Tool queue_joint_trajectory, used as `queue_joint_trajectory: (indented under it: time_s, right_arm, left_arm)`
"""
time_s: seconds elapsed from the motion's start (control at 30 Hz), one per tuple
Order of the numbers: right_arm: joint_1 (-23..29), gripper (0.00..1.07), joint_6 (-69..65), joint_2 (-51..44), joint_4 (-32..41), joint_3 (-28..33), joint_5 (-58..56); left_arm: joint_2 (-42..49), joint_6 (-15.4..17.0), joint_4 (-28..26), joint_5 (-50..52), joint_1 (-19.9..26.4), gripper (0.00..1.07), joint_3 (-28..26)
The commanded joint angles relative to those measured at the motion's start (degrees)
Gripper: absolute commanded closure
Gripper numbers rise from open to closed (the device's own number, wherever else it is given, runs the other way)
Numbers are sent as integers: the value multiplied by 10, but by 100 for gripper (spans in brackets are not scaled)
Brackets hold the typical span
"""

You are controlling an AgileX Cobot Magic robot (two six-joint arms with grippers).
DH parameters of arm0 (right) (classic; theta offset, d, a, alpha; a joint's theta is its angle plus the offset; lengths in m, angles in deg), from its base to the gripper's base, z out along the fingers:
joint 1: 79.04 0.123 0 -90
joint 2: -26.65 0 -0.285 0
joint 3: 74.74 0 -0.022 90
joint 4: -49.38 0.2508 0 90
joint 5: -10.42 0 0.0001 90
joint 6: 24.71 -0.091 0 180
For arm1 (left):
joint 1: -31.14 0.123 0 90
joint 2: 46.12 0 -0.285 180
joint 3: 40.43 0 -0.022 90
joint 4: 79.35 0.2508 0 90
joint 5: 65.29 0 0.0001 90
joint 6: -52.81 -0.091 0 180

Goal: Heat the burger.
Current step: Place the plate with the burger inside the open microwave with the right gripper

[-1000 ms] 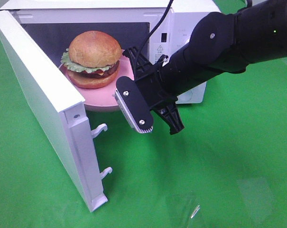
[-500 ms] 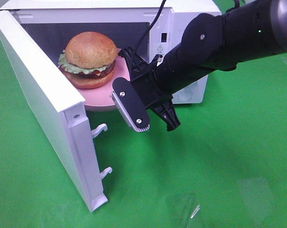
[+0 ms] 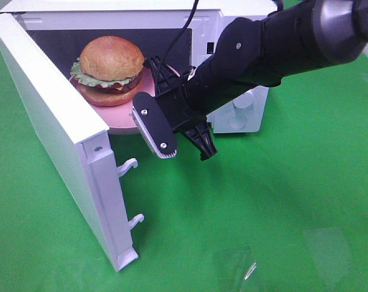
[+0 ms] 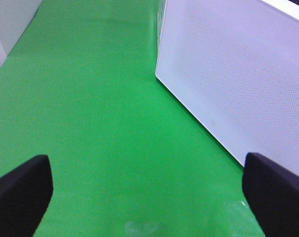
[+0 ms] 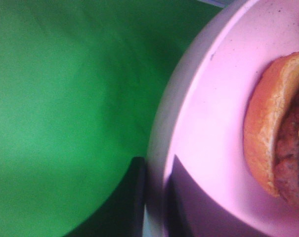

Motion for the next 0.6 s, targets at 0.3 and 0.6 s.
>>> queue_joint_trajectory:
  time_s: [0.3,0.6]
  right_arm:
    - [0,107,-46,34,-31,-61,27]
    - [0,107,-114,60,-87,-95,22]
  left_arm:
    - [9,0,1,0,1,8,0]
    - [9,0,1,0,1,8,0]
